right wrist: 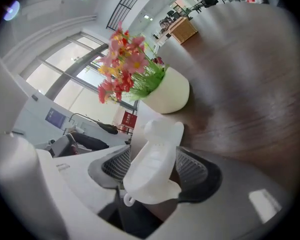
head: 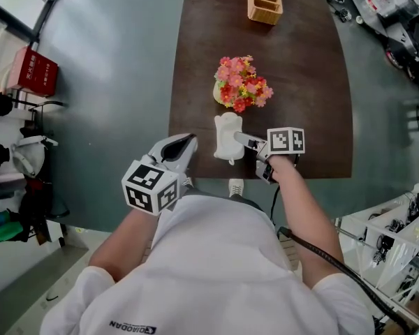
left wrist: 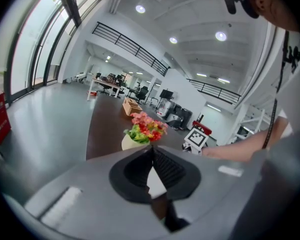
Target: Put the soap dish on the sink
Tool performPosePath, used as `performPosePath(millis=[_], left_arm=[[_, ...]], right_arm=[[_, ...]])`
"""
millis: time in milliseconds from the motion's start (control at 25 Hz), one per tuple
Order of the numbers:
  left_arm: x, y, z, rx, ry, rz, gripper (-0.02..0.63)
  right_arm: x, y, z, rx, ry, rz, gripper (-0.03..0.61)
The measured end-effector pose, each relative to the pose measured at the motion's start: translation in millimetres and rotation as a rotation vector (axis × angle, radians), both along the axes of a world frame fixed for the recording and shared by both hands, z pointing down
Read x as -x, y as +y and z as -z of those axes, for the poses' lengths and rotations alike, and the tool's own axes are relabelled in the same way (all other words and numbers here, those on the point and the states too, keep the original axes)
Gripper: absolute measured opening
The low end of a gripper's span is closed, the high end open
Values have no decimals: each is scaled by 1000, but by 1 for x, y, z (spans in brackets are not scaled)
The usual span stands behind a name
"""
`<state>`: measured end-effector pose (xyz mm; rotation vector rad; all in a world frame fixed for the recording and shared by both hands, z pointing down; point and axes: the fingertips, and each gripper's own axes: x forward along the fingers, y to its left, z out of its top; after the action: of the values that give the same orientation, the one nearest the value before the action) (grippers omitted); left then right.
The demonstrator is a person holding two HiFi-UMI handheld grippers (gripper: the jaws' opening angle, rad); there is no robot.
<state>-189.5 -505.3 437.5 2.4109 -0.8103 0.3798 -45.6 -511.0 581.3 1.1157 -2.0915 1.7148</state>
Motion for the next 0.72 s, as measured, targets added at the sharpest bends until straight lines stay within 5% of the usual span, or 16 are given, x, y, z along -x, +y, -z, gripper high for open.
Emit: performPosePath(millis=[240, 480, 720], left_arm=[[-9, 8, 1, 14, 5, -28, 5], [-21, 32, 11, -163, -108, -272, 5], [-26, 44, 28, -138, -27, -288, 5]], right_arm=[[-13, 5, 63, -193, -22, -144, 262], [-6, 38, 121, -411, 88, -232, 2], [-1, 74, 168, -516, 45, -309, 2]])
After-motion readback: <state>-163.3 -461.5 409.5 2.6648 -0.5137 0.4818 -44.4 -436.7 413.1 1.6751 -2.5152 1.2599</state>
